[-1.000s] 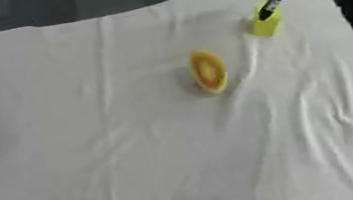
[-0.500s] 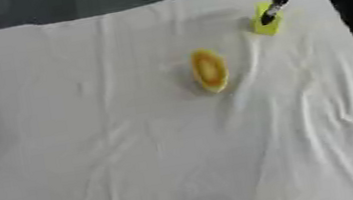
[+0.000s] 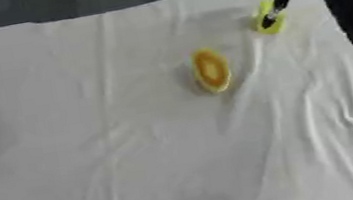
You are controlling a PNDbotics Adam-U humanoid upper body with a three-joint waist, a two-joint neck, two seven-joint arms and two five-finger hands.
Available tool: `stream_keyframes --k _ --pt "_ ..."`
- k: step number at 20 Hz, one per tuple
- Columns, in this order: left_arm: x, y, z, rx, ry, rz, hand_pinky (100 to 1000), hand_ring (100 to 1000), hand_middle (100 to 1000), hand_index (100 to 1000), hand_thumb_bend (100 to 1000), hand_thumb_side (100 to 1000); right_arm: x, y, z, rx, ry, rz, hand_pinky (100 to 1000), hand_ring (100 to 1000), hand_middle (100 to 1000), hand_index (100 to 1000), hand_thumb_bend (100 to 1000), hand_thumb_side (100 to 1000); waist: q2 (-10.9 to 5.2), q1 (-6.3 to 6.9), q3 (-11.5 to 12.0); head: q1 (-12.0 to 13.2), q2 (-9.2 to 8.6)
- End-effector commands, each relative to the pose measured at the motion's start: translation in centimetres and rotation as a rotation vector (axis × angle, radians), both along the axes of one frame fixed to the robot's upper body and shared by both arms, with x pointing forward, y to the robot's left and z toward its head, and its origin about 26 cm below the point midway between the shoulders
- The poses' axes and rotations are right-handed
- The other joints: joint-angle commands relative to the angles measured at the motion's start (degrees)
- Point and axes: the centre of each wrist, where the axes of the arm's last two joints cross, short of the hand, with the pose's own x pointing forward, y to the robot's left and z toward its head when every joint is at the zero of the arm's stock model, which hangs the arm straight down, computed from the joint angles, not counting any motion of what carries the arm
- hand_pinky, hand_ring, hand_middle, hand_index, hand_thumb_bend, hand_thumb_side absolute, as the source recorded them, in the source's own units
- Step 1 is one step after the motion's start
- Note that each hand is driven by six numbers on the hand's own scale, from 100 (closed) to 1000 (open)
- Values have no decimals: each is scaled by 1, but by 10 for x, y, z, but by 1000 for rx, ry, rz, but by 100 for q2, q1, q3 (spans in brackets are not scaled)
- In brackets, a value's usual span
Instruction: Pick up the objects with one hand, pass them to the other hand, and then place them into the box on the other side of the table.
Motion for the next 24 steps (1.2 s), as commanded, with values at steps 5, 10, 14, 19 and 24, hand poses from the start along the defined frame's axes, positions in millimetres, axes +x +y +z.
stream_keyframes --k 5,10,14,19,24 --pt "-3 2 11 15 -42 7 788 674 593 738 799 399 -7 -16 11 0 -71 -65 1000 937 891 906 593 239 50 53 24 -57 -139" --pt "-3 2 11 15 -44 9 789 675 594 738 798 400 -13 -26 10 5 -80 -88 1000 937 888 904 589 237 103 61 37 -86 -180" --pt "-3 2 12 17 -48 9 789 676 594 738 797 400 -16 -32 10 8 -76 -113 1000 936 886 905 586 236 145 65 62 -85 -207" --pt "-3 2 12 21 -50 8 790 677 595 738 797 400 -18 -38 10 16 -83 -142 1000 935 884 903 574 234 199 68 90 -95 -241" --pt "-3 1 13 22 -53 8 791 677 596 738 795 401 -20 -39 12 23 -121 -159 998 930 878 900 549 243 241 75 100 -113 -262"
